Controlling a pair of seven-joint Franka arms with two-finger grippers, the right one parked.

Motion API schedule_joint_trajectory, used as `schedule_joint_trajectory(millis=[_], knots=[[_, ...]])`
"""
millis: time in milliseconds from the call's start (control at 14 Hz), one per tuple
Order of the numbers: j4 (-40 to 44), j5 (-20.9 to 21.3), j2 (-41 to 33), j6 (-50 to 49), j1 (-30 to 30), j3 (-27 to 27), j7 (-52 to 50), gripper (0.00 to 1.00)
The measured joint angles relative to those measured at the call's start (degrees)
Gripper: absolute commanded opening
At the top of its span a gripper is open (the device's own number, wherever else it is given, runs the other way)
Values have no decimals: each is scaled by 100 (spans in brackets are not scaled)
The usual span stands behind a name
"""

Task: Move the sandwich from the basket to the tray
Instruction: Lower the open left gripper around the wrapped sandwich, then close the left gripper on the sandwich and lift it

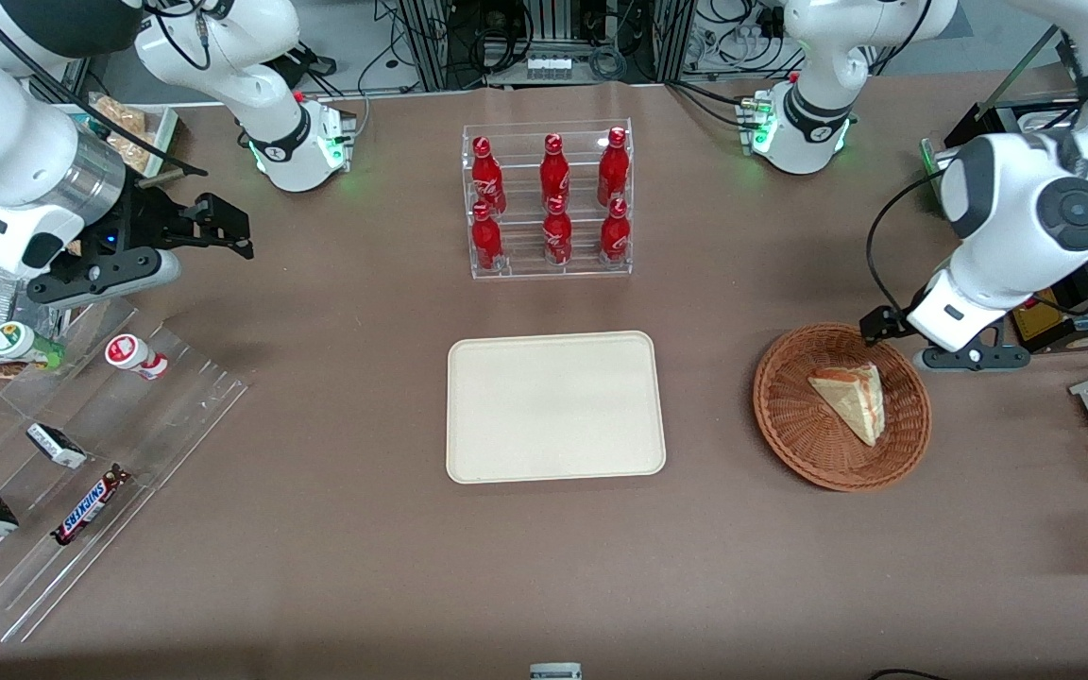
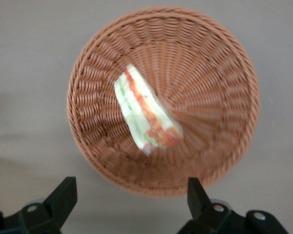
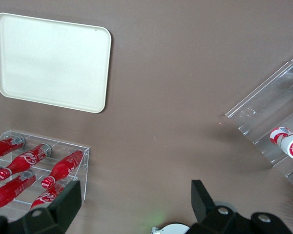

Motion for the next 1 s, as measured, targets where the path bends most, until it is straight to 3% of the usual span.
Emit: schedule_joint_trajectory(millis=[357,500,571,643,714,786,1000], knots=[[-232,8,474,1157,-22,-36,-3506,100],[-233,10,765,1583,-35,-54,-4272,100],[-233,10,909,1712,-33,-53,-4437,89],[-232,10,1048,1796,-29,-48,-4540,45],[-231,10,1169,1851,-28,-44,-4615,11],[-229,10,1258,1887,-29,-45,-4674,6],[-108,10,1290,1818,-32,-56,-4694,3]])
